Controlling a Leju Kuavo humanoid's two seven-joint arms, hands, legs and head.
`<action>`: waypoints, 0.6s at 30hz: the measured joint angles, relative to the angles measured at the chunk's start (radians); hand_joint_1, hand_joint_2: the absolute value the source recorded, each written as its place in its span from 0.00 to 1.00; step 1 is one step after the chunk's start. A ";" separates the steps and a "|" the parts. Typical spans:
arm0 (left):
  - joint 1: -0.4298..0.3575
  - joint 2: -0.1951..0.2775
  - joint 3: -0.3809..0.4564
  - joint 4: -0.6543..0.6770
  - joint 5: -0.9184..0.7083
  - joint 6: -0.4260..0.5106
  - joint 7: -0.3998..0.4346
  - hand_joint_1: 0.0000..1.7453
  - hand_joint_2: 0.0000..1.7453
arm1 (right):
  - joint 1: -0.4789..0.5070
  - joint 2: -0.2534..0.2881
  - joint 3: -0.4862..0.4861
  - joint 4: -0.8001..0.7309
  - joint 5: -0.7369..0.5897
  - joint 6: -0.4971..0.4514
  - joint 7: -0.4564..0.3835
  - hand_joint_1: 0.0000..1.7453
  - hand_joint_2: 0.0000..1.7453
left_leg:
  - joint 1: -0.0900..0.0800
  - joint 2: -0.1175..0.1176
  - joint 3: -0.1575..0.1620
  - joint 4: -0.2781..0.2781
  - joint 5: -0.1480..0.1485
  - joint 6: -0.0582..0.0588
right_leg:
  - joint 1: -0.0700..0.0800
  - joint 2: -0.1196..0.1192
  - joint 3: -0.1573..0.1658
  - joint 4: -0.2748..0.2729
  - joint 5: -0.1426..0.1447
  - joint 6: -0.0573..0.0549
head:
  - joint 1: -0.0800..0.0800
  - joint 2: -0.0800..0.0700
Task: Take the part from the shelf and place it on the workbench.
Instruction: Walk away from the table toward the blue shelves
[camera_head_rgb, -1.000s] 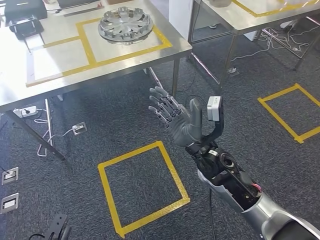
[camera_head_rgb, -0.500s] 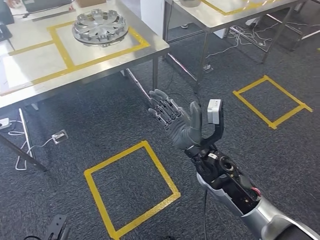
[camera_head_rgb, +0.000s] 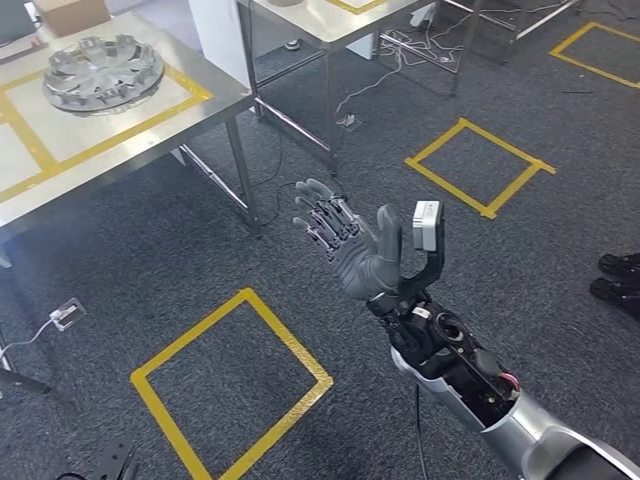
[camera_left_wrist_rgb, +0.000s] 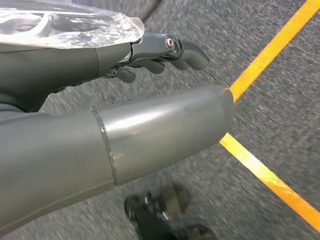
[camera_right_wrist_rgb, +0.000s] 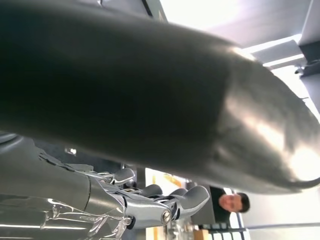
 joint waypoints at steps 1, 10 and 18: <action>0.003 0.002 0.000 0.000 -0.007 0.007 0.000 0.00 0.00 | 0.000 0.004 0.001 0.006 0.000 0.005 -0.009 0.00 0.00 | 0.000 -0.008 -0.026 0.049 -0.012 0.000 | 0.001 0.014 -0.002 0.000 0.002 -0.002 | -0.002 0.000; 0.005 0.016 0.000 0.000 -0.020 0.016 0.000 0.00 0.00 | -0.005 0.015 0.005 0.030 0.000 0.012 -0.033 0.00 0.00 | -0.004 -0.053 0.109 -0.245 0.129 0.027 | 0.003 0.103 -0.017 0.001 0.017 0.026 | -0.001 0.000; 0.024 0.032 0.000 0.000 0.001 0.006 -0.007 0.00 0.00 | 0.040 0.025 0.007 0.045 0.033 0.028 -0.063 0.00 0.00 | 0.001 0.024 0.108 -0.256 0.139 0.049 | 0.000 0.000 -0.156 0.325 -0.154 0.059 | 0.020 0.000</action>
